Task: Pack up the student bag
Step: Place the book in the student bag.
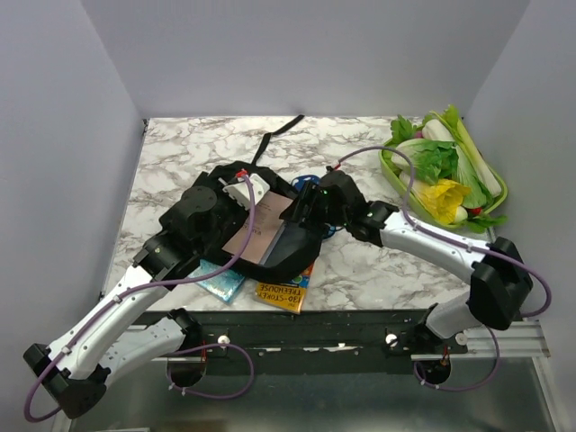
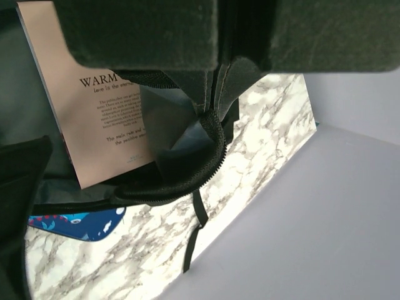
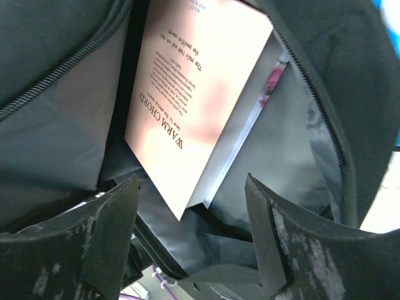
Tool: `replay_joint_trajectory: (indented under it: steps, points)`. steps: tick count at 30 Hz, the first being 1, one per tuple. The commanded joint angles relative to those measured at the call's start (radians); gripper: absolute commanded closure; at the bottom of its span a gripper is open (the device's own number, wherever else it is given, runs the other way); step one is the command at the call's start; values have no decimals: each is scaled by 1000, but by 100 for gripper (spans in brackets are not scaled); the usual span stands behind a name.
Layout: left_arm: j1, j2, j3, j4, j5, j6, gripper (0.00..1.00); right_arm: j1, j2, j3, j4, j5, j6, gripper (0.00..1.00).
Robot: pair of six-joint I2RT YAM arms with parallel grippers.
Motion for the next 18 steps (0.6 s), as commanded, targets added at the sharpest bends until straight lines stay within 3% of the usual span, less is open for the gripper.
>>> replay_joint_trajectory:
  steps: [1, 5, 10, 13, 18]
  points:
    - [8, -7, 82, 85, -39, 76, 100, -7, -150, -43, -126, 147, -96, 21]
    - [18, -7, 73, 107, -56, 108, 100, -7, -343, -189, -247, 246, -44, 18]
    - [19, -8, -2, 110, -62, 124, 100, -7, -506, -382, -260, 177, 10, 21]
    - [30, -10, -60, 125, -74, 136, 100, -6, -522, -497, -157, 91, 10, 24]
    - [62, 5, -45, 138, -87, 140, 100, -6, -361, -535, -70, 65, 12, 29]
